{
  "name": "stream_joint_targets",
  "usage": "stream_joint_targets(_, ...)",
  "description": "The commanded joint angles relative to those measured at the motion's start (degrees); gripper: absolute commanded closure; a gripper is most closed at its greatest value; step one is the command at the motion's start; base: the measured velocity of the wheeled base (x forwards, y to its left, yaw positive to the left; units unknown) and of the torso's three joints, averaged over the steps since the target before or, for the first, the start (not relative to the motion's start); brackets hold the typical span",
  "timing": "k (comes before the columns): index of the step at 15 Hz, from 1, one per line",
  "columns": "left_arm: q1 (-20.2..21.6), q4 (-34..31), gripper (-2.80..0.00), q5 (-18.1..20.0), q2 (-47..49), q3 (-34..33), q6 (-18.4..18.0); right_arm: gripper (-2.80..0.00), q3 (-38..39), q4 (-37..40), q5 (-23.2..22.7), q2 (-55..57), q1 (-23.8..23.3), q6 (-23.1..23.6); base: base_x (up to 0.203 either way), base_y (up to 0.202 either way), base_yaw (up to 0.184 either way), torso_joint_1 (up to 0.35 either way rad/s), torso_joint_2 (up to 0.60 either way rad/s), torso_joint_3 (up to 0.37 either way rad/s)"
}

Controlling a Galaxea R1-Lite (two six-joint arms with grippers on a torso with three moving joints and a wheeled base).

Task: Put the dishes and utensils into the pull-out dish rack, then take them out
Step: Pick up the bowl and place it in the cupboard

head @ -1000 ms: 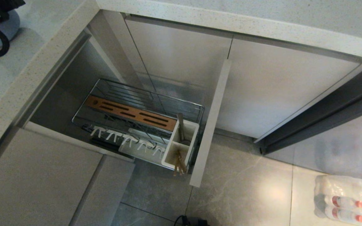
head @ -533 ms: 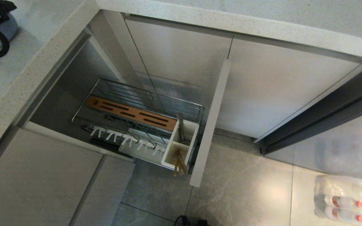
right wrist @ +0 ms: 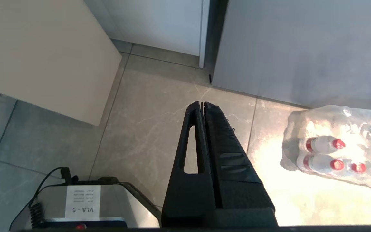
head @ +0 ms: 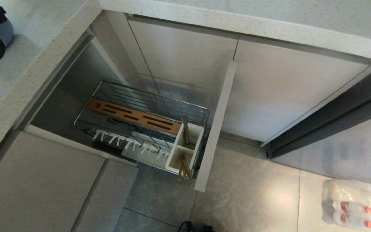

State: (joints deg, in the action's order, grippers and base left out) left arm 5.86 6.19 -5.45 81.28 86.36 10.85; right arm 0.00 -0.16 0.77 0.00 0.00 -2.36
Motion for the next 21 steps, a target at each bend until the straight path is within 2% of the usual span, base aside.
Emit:
stream_joint_targets(1,0.1,-0.1,0.00,1.3,-2.0,-1.0,0.0,0.00,0.0,0.0,0.0,0.1,0.0,0.0,0.000,0.000,0.000,0.000,0.00,0.000)
stream_joint_targets(3,-0.1,-0.4,0.00,1.9,-3.8,-1.8,-0.6,0.00,0.0,0.0,0.0,0.0,0.0,0.0,0.000,0.000,0.000,0.000,0.00,0.000)
stream_joint_targets(5,-1.0,-0.3,0.00,2.4,-5.5,-2.0,-4.8,0.00,0.0,0.0,0.0,0.1,0.0,0.0,0.000,0.000,0.000,0.000,0.00,0.000)
stream_joint_targets(9,-5.6,0.6,0.00,2.3,-12.0,-2.8,-4.8,0.00,0.0,0.0,0.0,0.1,0.0,0.0,0.000,0.000,0.000,0.000,0.00,0.000)
stream_joint_targets(13,-15.0,0.3,0.00,2.6,-19.6,-5.4,1.2,0.00,0.0,0.0,0.0,0.1,0.0,0.0,0.000,0.000,0.000,0.000,0.00,0.000)
stream_joint_targets(16,-18.5,8.2,0.00,2.9,-21.7,-9.9,5.3,0.00,0.0,0.0,0.0,0.1,0.0,0.0,0.000,0.000,0.000,0.000,0.00,0.000)
stream_joint_targets(17,-19.8,11.6,0.00,4.7,-22.0,-11.3,7.0,0.00,0.0,0.0,0.0,0.1,0.0,0.0,0.000,0.000,0.000,0.000,0.00,0.000)
stream_joint_targets(19,-23.8,12.2,0.00,6.5,-22.2,-11.3,11.8,0.00,0.0,0.0,0.0,0.1,0.0,0.0,0.000,0.000,0.000,0.000,0.00,0.000)
stream_joint_targets(21,-30.0,12.4,0.00,4.7,-22.6,-12.1,16.0,0.00,0.0,0.0,0.0,0.1,0.0,0.0,0.000,0.000,0.000,0.000,0.00,0.000)
